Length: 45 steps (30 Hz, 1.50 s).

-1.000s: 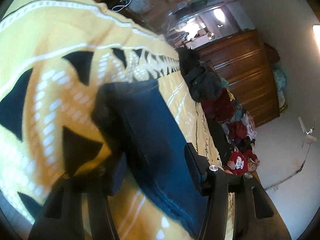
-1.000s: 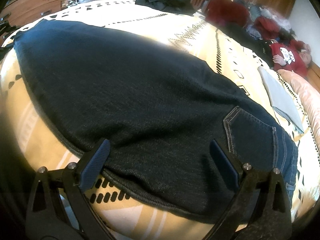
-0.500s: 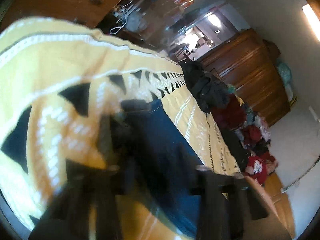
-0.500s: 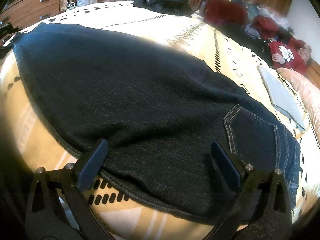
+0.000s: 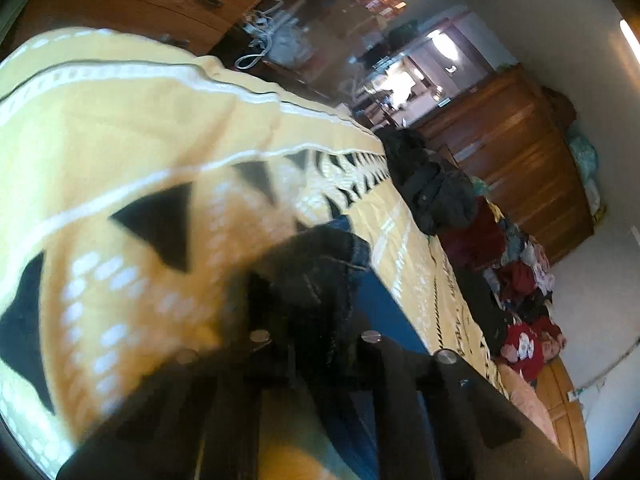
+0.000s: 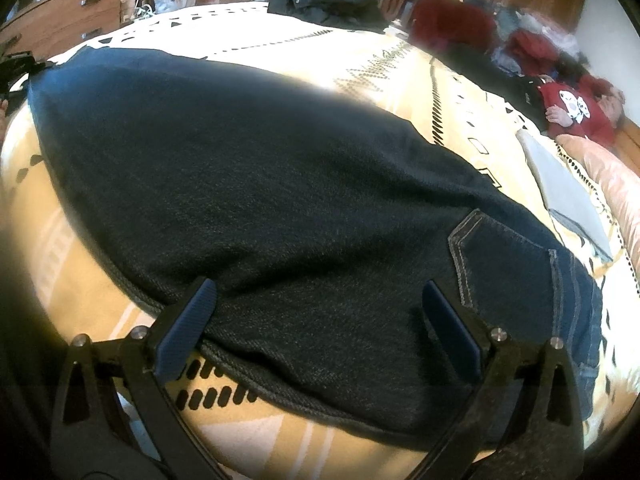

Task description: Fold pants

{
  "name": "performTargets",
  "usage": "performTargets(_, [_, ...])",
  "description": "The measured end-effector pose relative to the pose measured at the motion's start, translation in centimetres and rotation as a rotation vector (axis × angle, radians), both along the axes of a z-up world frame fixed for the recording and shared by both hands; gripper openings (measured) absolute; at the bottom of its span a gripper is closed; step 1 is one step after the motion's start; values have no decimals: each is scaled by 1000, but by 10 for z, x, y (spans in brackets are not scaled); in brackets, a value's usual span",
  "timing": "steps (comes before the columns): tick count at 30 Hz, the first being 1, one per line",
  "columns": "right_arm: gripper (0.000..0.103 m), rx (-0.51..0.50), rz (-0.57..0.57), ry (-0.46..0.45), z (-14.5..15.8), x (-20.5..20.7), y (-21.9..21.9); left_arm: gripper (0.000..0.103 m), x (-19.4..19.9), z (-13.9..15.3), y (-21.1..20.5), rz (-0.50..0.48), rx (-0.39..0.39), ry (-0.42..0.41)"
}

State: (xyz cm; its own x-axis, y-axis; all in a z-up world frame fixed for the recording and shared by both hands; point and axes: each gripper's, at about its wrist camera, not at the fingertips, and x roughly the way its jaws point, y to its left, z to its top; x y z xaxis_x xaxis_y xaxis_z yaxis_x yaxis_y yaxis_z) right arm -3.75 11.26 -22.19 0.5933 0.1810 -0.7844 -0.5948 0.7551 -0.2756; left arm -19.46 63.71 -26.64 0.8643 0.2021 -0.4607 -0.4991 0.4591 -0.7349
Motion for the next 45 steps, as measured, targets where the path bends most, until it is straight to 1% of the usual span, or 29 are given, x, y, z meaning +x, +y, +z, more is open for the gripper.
performTargets(3, [93, 4, 28, 34, 6, 1, 0, 8, 17, 38, -23, -85, 127, -3])
performTargets(6, [87, 49, 46, 80, 18, 1, -5, 8, 46, 78, -59, -204, 244, -5])
performTargets(8, [85, 108, 36, 114, 29, 3, -12, 8, 70, 100, -85, -295, 288, -16])
performTargets(10, [85, 171, -3, 122, 44, 9, -23, 8, 100, 122, -122, -409, 337, -42])
performTargets(13, [85, 285, -91, 117, 67, 20, -49, 8, 143, 142, -182, -568, 381, -82])
performTargets(14, [85, 320, -128, 107, 74, 24, -61, 8, 159, 146, -205, -630, 390, -92])
performTargets(15, [86, 338, -159, 95, 77, 28, -72, 8, 169, 146, -220, -663, 396, -96])
performTargets(18, [86, 352, -236, 71, 76, 37, -102, 9, 208, 137, -297, -816, 436, -108])
performTargets(20, [85, 350, -280, 81, 67, 43, -119, 9, 225, 114, -352, -934, 430, -112])
performTargets(21, [86, 350, -309, 89, 61, 46, -130, 9, 228, 100, -376, -995, 432, -97])
performTargets(22, [86, 351, -325, 96, 57, 48, -137, 11, 231, 80, -401, -1071, 430, -53])
performTargets(23, [86, 353, -344, 109, 52, 49, -145, 13, 237, 55, -425, -1154, 412, 25])
performTargets(24, [86, 356, -366, 125, 47, 50, -153, 19, 241, 23, -447, -1252, 379, 140])
performTargets(25, [86, 362, -384, 138, 44, 51, -160, 27, 239, 0, -464, -1302, 404, 238])
performTargets(26, [86, 374, -394, 148, 43, 50, -166, 30, 229, 0, -469, -1286, 474, 202])
performTargets(27, [86, 383, -398, 152, 44, 50, -171, 37, 220, 8, -473, -1294, 516, 172])
performTargets(28, [86, 391, -396, 153, 46, 50, -173, 54, 221, 11, -474, -1320, 502, 174])
performTargets(29, [86, 406, -386, 156, 49, 52, -174, 61, 220, 16, -473, -1345, 489, 170])
performTargets(31, [86, 444, -362, 160, 56, 57, -174, 63, 211, 21, -474, -1340, 514, 177])
performTargets(32, [86, 478, -342, 169, 60, 62, -171, 63, 207, 22, -474, -1349, 504, 186])
performTargets(34, [86, 551, -296, 208, 64, 76, -162, 63, 198, 23, -471, -1355, 469, 185])
performTargets(35, [86, 601, -266, 245, 64, 86, -154, 63, 194, 25, -466, -1354, 427, 179])
performTargets(37, [86, 681, -213, 387, 51, 108, -135, 63, 189, 28, -456, -1341, 375, 166])
performTargets(38, [86, 750, -195, 524, 37, 124, -121, 63, 184, 32, -448, -1327, 343, 155])
performTargets(40, [85, 829, -210, 700, 13, 139, -105, 63, 182, 43, -446, -1291, 326, 145])
performTargets(41, [84, 838, -213, 796, 0, 145, -93, 63, 178, 48, -437, -1269, 318, 134])
performTargets(42, [84, 797, -229, 798, -5, 147, -85, 63, 174, 53, -429, -1247, 311, 124])
performTargets(43, [85, 762, -227, 775, -6, 146, -79, 63, 171, 56, -422, -1229, 310, 123])
performTargets(45, [85, 742, -208, 768, -4, 147, -69, 63, 166, 61, -405, -1184, 300, 119])
